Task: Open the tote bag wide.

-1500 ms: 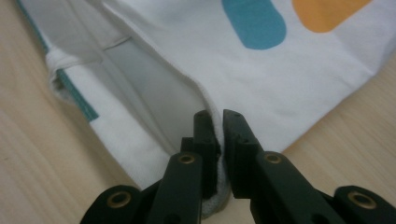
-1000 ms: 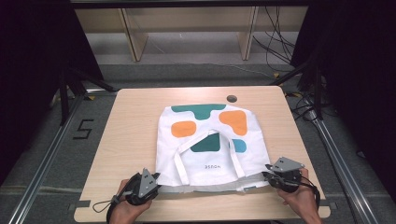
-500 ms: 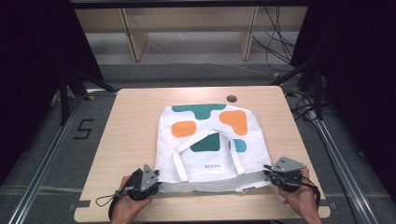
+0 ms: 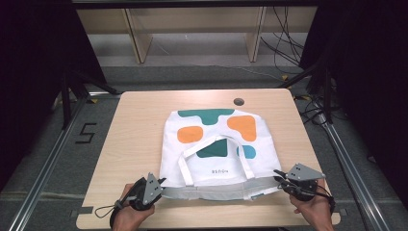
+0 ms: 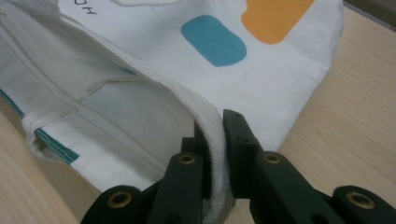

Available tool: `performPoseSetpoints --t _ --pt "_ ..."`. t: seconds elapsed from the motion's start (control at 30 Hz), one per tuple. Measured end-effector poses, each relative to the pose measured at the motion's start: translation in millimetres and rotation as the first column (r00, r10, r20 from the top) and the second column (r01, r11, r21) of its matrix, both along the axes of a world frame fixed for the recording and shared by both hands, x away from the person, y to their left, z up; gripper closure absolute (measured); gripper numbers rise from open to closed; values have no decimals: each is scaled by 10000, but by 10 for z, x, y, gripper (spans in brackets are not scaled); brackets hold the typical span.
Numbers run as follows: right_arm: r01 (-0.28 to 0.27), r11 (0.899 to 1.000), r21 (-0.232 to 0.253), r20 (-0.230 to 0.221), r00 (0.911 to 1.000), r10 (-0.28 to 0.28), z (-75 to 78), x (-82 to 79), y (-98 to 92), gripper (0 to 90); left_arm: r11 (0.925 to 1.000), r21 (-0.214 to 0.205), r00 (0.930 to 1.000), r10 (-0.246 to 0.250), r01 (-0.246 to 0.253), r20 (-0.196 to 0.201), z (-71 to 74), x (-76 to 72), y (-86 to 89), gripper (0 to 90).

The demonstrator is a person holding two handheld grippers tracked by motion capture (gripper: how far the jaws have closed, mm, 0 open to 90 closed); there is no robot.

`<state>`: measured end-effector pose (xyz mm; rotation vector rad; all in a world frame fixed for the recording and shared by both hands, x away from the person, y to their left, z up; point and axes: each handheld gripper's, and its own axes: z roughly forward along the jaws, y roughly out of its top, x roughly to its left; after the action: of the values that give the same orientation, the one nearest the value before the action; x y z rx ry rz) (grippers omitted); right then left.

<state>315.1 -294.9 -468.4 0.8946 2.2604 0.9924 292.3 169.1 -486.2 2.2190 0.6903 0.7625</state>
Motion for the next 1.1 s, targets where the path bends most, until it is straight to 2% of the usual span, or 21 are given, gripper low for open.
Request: performPoseSetpoints --t 0.03,0.2,0.23,0.3,0.43,0.5,0.53,0.57,0.6,0.63,0.67,0.73,0.77,0.8,0.83,0.9,0.97,1.0,1.03,1.07,1.1 --pt "59 9999 142 -12 10000 -59 15 -2 2 855 9994 -328 10000 53 -55 -45 21 2 2 843" --pt "-12 9993 376 154 9999 6 66 5 -20 858 9969 -778 9999 108 -97 135 95 13 14 846" --pt "1 9981 619 303 9995 -20 116 8 -37 861 9950 -1000 9997 98 -75 229 131 15 16 847" --pt "-33 9970 773 477 9989 -4 170 19 -42 863 9938 -1110 9983 133 -69 572 240 20 38 848" --pt "-17 9944 1058 610 9981 -48 301 27 -12 868 9918 -1274 9967 199 -97 790 328 39 58 850" --pt "-142 9947 1018 879 9961 52 391 44 2 870 9906 -1366 9924 205 -37 1216 457 58 81 851" --pt "-142 9947 1018 879 9961 52 391 44 2 870 9906 -1366 9924 205 -37 1216 457 58 81 851" --pt "-249 9933 1133 1239 9922 107 526 69 8 872 9892 -1465 9867 244 -6 1608 600 62 89 852" --pt "-249 9933 1133 1239 9922 107 526 69 8 872 9892 -1465 9867 244 -6 1608 600 62 89 852" --pt "-321 9914 1271 1589 9872 116 649 84 11 875 9873 -1574 9791 105 220 2030 758 77 87 852" --pt "-321 9914 1271 1589 9872 116 649 84 11 875 9873 -1574 9791 105 220 2030 758 77 87 853" --pt "-413 9898 1361 1954 9806 140 827 99 -6 880 9864 -1616 9695 109 297 2449 930 80 80 854" --pt "-381 9859 1632 2064 9785 36 959 105 -20 882 9833 -1771 9587 109 414 2843 1085 86 55 856" --pt "-381 9859 1632 2064 9785 36 959 105 -20 882 9833 -1771 9587 109 414 2843 1085 86 55 856" --pt "-463 9834 1755 2360 9717 36 1093 135 -42 883 9834 -1756 9530 103 452 3030 1155 89 41 857" --pt "-415 9797 1962 2635 9646 -119 1214 172 -84 884 9811 -1853 9416 100 558 3364 1286 98 11 858" --pt "-373 9764 2128 2722 9620 -226 1293 196 -120 884 9816 -1807 9345 62 623 3560 1367 94 -4 858" --pt "-373 9764 2128 2722 9620 -226 1293 196 -120 884 9818 -1776 9313 26 668 3644 1403 91 -15 858" --pt "-361 9737 2247 2515 9676 -222 1377 204 -143 884 9840 -1608 9244 -103 773 3814 1476 90 -31 858" --pt "-361 9737 2247 2515 9676 -222 1377 204 -143 884 9840 -1608 9244 -103 773 3814 1476 90 -31 858" --pt "-449 9763 2116 2823 9592 -171 1416 233 -157 884 9847 -1557 9219 -115 777 3872 1510 89 -40 858"
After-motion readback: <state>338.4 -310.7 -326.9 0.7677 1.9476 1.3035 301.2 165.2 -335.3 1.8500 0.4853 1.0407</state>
